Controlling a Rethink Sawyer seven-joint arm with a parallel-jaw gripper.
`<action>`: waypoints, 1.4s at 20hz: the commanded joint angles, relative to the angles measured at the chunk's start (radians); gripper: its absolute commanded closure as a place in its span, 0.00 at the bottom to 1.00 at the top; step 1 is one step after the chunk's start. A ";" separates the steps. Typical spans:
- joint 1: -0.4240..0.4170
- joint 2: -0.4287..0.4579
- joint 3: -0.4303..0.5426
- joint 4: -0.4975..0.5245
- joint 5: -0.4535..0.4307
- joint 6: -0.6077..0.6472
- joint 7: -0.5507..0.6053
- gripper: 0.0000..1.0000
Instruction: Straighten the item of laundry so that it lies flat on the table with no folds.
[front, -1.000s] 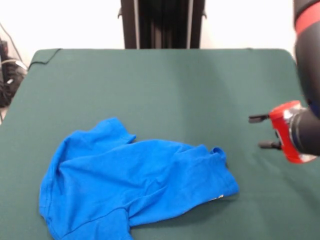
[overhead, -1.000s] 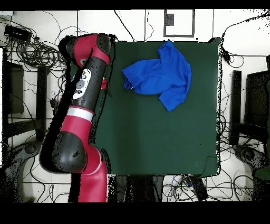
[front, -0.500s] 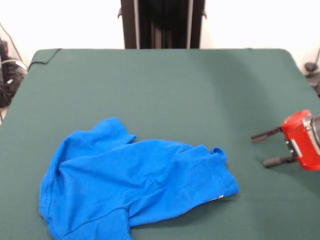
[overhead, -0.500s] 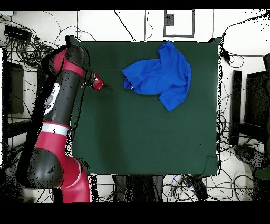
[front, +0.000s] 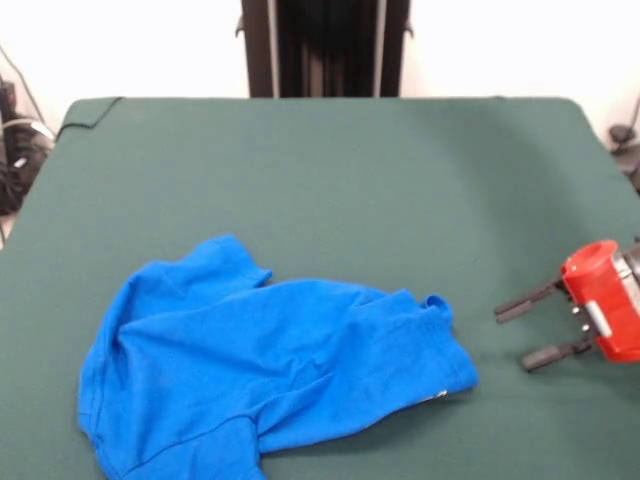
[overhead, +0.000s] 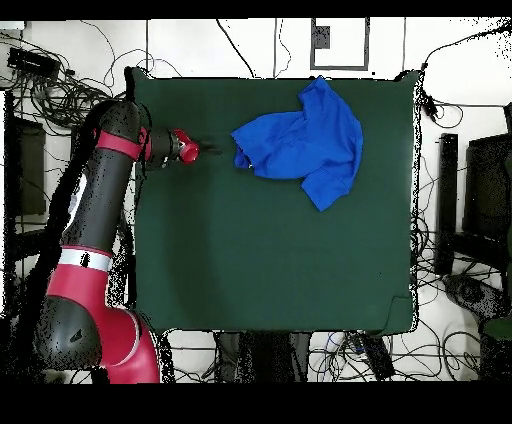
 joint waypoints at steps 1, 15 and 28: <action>-0.023 0.174 -0.002 -0.010 -0.008 -0.139 0.351 0.00; 0.037 0.116 0.470 0.111 0.018 -0.272 0.094 0.00; 0.073 0.085 0.553 0.184 -0.157 -0.421 0.120 0.00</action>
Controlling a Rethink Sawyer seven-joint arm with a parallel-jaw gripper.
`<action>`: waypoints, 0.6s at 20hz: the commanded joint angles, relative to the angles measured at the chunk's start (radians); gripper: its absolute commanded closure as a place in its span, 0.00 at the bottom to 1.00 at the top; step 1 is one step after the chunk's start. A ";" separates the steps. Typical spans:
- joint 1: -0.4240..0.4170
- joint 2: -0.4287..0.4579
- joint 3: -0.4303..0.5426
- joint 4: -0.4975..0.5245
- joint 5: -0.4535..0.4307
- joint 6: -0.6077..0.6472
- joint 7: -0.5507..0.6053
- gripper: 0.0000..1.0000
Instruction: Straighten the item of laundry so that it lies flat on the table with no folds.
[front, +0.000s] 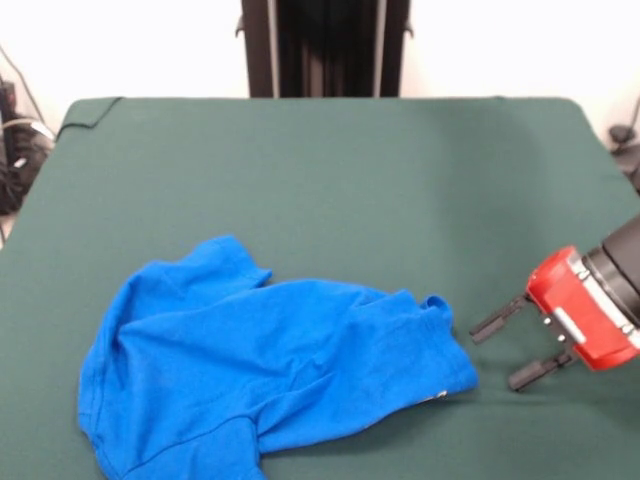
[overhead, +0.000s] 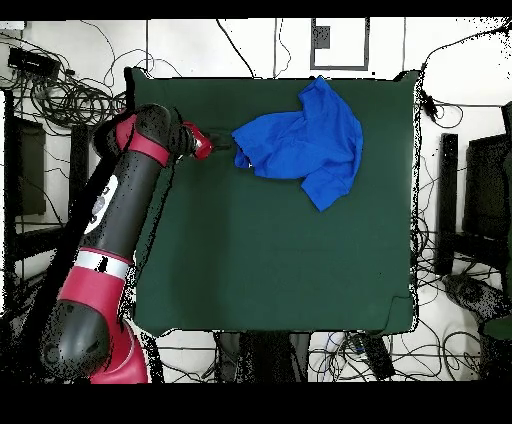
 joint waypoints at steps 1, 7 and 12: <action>0.027 0.145 0.256 0.058 -0.062 -0.236 0.066 0.00; 0.043 0.016 0.613 0.204 -0.110 -0.396 -0.106 0.00; -0.014 -0.123 0.941 0.327 -0.176 -0.507 -0.289 0.00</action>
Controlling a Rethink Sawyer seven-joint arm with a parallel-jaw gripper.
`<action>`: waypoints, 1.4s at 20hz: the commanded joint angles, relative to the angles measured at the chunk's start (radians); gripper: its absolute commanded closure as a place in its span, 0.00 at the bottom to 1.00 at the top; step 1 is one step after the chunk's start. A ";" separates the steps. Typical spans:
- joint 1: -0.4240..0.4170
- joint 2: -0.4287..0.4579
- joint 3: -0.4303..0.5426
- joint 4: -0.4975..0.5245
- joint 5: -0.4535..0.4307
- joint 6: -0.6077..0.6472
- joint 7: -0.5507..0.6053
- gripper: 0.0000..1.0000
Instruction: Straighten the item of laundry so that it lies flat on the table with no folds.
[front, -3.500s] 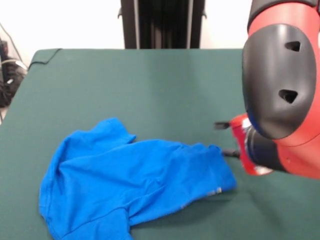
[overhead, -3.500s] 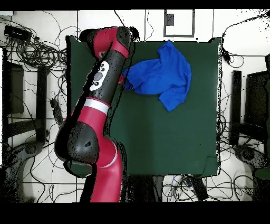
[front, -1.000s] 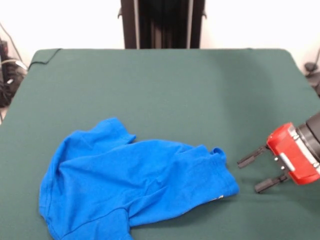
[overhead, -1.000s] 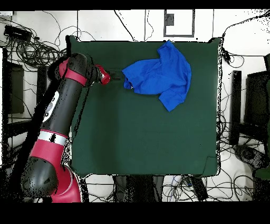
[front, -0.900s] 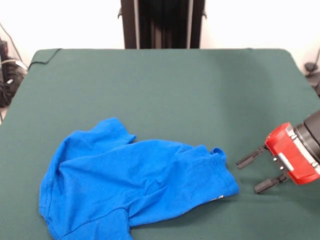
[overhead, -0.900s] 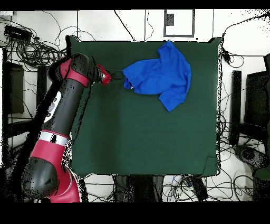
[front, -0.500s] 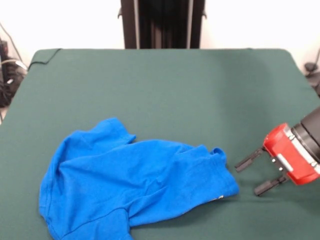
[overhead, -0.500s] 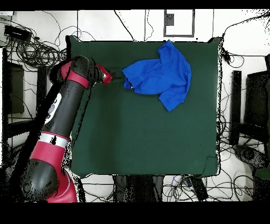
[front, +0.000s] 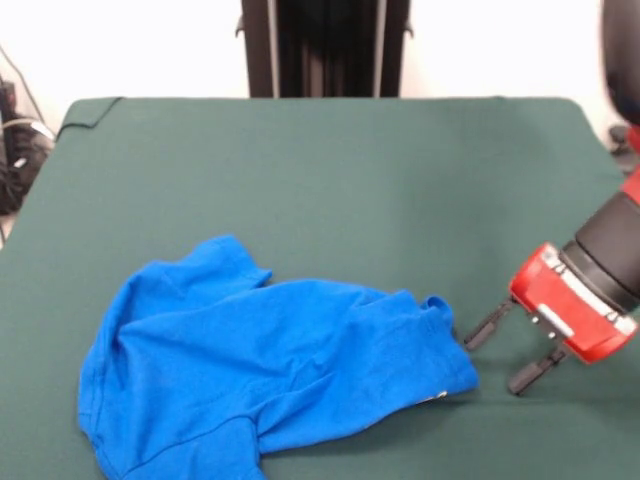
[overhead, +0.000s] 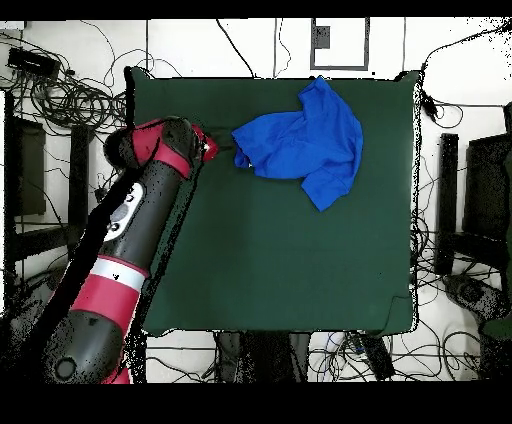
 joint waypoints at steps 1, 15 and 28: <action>-0.068 -0.008 0.608 0.180 -0.050 -0.300 -0.286 0.00; -0.125 -0.177 0.727 0.231 -0.331 -0.147 -0.277 0.00; -0.163 -0.263 0.784 0.283 -0.512 -0.088 -0.223 0.00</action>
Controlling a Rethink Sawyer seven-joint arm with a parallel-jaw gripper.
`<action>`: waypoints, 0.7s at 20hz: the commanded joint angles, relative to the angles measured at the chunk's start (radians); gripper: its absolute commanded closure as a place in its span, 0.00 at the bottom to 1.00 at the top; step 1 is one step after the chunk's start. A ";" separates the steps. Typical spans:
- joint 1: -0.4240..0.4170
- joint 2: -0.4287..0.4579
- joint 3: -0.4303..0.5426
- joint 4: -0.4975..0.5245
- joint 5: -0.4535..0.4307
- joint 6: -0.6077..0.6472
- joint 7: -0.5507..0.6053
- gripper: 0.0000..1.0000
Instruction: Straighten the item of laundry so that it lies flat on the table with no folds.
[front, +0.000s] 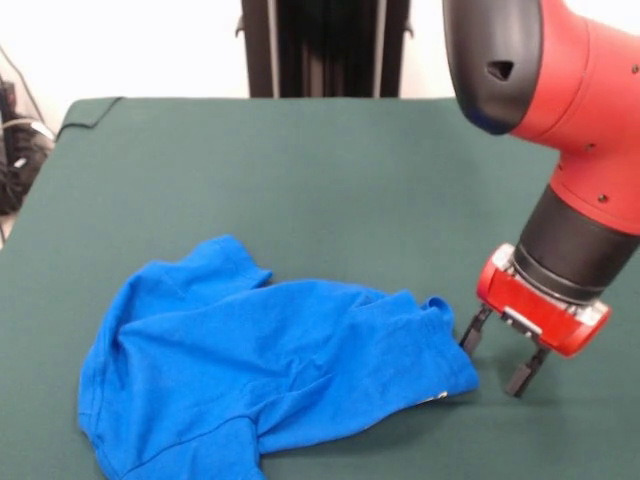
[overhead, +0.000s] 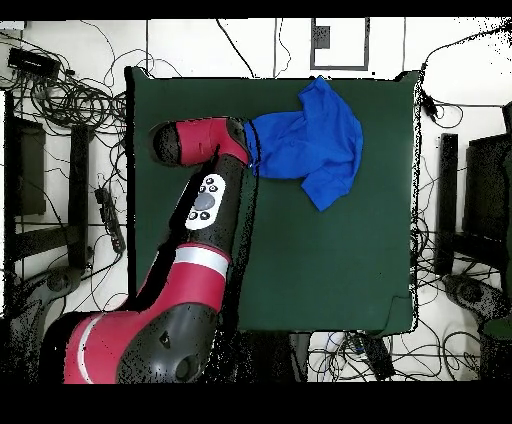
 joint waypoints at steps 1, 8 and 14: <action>-0.027 0.004 0.172 0.182 -0.112 0.004 -0.224 0.00; -0.042 -0.107 0.200 0.257 -0.179 0.057 -0.238 0.00; -0.064 -0.142 0.260 0.279 -0.225 0.037 -0.228 0.00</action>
